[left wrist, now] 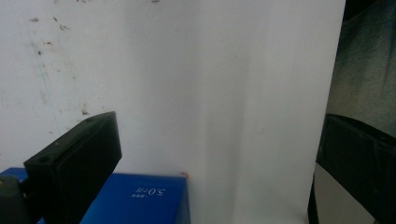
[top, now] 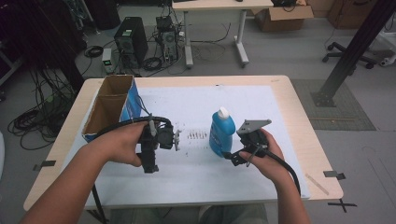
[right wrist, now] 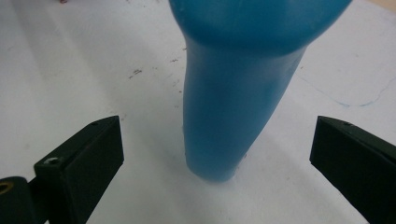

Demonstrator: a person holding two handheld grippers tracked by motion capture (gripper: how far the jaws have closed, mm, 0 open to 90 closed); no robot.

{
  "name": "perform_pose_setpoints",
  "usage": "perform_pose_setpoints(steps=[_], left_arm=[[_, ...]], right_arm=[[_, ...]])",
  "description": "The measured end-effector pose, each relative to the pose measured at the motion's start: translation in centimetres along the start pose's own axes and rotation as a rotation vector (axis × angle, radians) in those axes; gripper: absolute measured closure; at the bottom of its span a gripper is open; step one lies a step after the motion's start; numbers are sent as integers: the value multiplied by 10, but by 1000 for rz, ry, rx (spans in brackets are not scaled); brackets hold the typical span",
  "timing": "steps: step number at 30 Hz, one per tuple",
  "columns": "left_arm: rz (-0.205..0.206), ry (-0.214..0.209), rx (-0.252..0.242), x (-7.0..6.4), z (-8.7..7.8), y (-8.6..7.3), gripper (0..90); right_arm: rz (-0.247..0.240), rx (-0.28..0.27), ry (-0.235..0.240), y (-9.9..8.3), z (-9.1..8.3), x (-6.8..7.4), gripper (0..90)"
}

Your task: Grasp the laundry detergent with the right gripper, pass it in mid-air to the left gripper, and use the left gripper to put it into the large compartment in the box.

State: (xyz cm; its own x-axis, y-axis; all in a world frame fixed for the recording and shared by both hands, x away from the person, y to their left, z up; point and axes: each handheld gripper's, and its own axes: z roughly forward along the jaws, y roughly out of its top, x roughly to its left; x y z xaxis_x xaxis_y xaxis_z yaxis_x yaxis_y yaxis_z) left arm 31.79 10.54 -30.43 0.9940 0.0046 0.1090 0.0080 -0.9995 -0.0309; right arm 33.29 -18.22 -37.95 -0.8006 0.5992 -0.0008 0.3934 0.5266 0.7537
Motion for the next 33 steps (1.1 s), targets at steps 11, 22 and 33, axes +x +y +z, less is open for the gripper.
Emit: perform_pose_setpoints(steps=[11, 22, 33], left_arm=[[3, 0, 17, -3, -2, 3, 2], [-1, 1, 21, -7, -5, 0, 2], [-3, 7, 22, -10, -7, -1, 2]], right_arm=[[26, -62, -14, -1, 17, 3, 22], [61, -119, -38, -5, 25, 1, 20], [86, -165, -73, -8, 33, 4, 19]])
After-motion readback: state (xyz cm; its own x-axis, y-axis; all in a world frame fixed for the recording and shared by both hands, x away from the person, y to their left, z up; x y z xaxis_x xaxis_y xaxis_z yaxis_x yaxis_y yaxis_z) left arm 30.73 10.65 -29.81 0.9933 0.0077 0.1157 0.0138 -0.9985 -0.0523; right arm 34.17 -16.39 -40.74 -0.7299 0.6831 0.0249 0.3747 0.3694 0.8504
